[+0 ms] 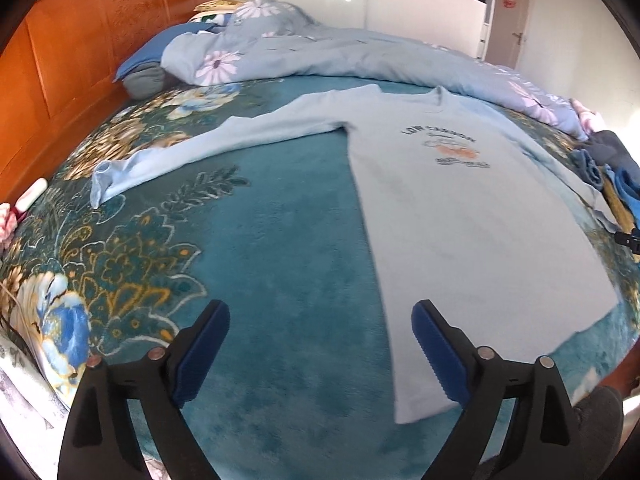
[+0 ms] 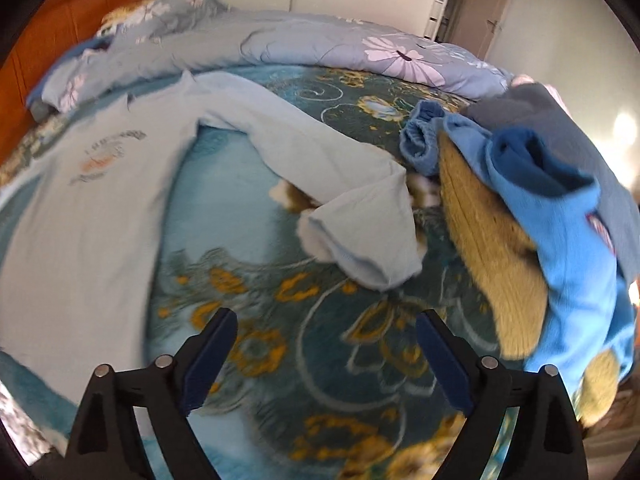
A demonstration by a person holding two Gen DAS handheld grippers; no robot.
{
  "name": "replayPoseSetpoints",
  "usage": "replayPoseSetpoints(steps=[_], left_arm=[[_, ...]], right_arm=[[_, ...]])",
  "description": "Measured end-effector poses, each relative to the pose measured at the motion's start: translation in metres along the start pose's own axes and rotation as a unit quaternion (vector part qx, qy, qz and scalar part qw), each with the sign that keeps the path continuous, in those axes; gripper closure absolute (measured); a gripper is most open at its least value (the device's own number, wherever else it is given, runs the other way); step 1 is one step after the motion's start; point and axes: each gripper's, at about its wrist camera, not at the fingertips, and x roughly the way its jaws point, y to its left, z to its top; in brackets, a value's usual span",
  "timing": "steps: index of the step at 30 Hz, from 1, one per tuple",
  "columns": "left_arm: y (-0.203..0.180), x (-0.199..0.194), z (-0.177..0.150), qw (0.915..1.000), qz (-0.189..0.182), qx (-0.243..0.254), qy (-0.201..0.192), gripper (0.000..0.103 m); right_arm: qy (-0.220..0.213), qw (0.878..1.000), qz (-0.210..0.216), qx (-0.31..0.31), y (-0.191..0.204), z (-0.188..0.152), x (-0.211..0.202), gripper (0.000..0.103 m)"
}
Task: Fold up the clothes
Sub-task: 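Grasp the other sleeve cuff with the right gripper, then fold the held sleeve across the sweatshirt body with the right gripper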
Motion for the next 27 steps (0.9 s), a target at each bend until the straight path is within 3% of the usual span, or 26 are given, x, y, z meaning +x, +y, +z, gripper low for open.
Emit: replayPoseSetpoints(steps=[1, 4, 8, 13, 15, 16, 17, 20, 27], left_arm=[[0.001, 0.002, 0.001, 1.0000, 0.003, 0.000, 0.002, 0.001], [0.005, 0.007, 0.003, 0.9999, 0.008, 0.001, 0.009, 0.000], [0.007, 0.015, 0.004, 0.9997, 0.004, -0.006, 0.024, 0.000], [0.003, 0.021, 0.001, 0.9995, -0.001, -0.006, 0.033, 0.000], [0.000, 0.024, 0.000, 0.9993, -0.003, -0.001, 0.037, 0.000], [-0.001, 0.026, 0.000, 0.9993, -0.004, 0.000, 0.038, 0.000], [-0.002, 0.027, -0.001, 0.9992, -0.008, 0.001, 0.040, 0.000], [-0.003, 0.027, -0.002, 0.9991, -0.012, 0.003, 0.041, 0.000], [0.010, 0.025, -0.001, 0.9994, -0.016, -0.006, 0.030, 0.000]], right_arm=[[0.002, 1.000, -0.007, -0.003, 0.000, 0.004, 0.005, 0.011], [0.017, 1.000, -0.013, -0.004, -0.003, 0.016, 0.022, 0.011], [0.034, 0.999, -0.026, -0.018, -0.005, 0.026, 0.042, 0.023], [0.054, 0.998, -0.007, -0.012, -0.013, 0.032, 0.057, 0.035], [0.055, 0.998, -0.003, -0.011, -0.012, 0.034, 0.056, 0.050], [0.055, 0.998, -0.003, -0.010, -0.012, 0.034, 0.055, 0.071], [0.060, 0.998, -0.011, -0.011, -0.011, 0.035, 0.054, 0.086], [0.070, 0.998, 0.001, 0.002, -0.017, 0.039, 0.052, 0.098], [0.016, 0.992, 0.093, 0.083, -0.039, 0.084, -0.006, 0.099]])
